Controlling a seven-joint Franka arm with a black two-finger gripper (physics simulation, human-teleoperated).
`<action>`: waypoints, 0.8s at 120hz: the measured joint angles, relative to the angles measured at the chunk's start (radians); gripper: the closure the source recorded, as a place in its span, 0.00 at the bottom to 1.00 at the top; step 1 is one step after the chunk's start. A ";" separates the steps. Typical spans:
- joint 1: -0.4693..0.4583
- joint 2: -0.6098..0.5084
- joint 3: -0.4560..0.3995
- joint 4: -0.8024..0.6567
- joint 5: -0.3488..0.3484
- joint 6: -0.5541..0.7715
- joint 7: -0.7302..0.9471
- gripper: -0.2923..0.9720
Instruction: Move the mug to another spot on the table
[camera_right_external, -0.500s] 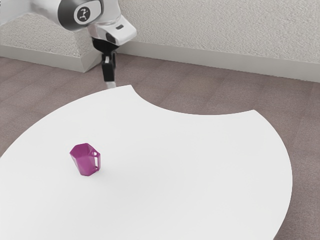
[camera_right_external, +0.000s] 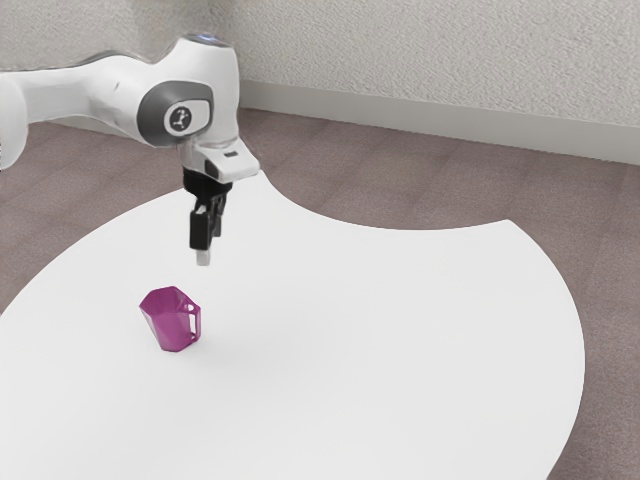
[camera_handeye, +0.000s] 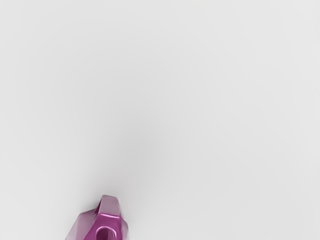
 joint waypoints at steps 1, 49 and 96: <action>0.002 0.001 0.000 -0.010 -0.003 0.003 0.002 0.23; 0.042 0.069 0.011 -0.182 -0.084 0.229 0.060 0.23; 0.044 0.172 0.115 -0.187 -0.018 0.352 0.094 0.23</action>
